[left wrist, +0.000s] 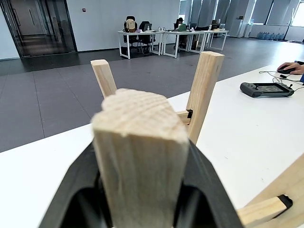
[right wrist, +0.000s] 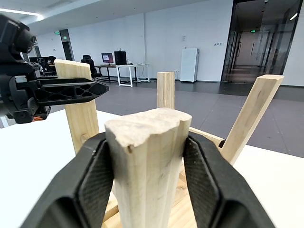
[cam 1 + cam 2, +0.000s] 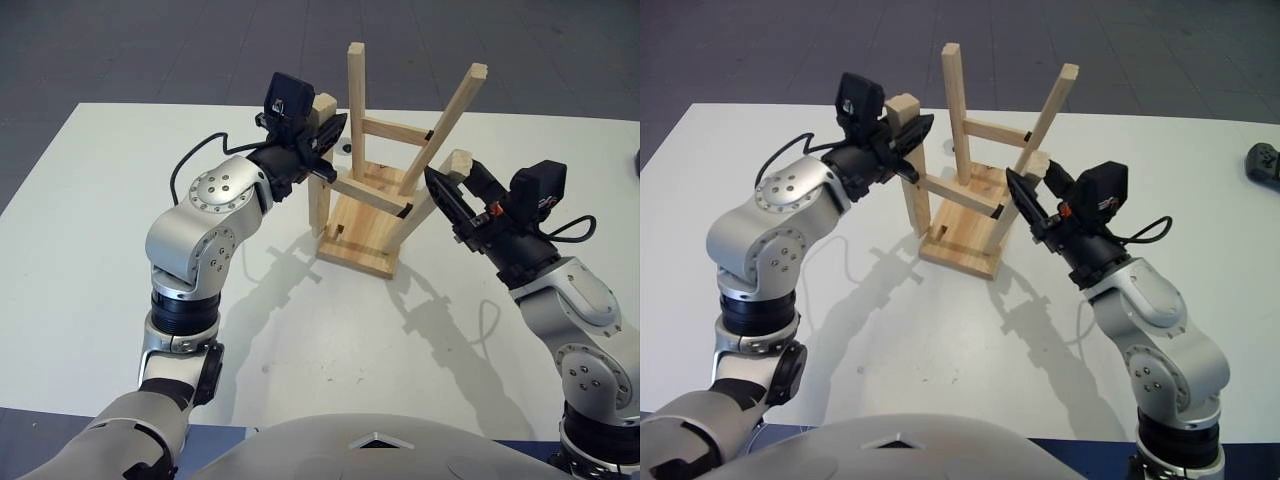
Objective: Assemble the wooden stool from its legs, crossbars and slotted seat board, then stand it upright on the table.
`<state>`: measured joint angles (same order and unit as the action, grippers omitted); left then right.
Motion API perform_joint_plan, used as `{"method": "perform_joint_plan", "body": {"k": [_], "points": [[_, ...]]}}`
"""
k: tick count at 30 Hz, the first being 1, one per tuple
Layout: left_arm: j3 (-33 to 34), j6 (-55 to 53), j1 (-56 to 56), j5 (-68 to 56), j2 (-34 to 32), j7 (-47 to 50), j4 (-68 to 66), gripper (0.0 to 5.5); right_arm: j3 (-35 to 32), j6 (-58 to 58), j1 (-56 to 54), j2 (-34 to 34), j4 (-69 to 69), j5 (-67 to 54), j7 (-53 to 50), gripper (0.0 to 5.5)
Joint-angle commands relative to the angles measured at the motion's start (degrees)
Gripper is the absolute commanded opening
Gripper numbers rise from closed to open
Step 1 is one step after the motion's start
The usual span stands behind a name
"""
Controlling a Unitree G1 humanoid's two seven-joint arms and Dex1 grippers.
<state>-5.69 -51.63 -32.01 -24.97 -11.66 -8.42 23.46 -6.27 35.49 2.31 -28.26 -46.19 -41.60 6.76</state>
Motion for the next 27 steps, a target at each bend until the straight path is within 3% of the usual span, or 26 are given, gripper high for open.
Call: {"method": "perform_joint_plan", "body": {"k": [1, 17, 27], "points": [[-1.59, 0.49, 0.60, 0.69, 1.25, -0.55, 0.99, 1.06, 3.32, 2.07, 2.19, 0.07, 1.15, 2.44, 0.62, 2.10], [-1.63, 5.92, -0.89, 6.32, 0.83, -1.17, 0.18, 1.06, 5.33, 3.41, 0.86, 2.75, -0.51, 5.87, -2.46, 2.10], [-1.14, 3.33, -1.04, 5.15, 2.47, -1.39, 1.25, 1.06, 4.79, 3.31, 0.61, 3.68, -0.58, 6.21, -2.63, 2.10]]}}
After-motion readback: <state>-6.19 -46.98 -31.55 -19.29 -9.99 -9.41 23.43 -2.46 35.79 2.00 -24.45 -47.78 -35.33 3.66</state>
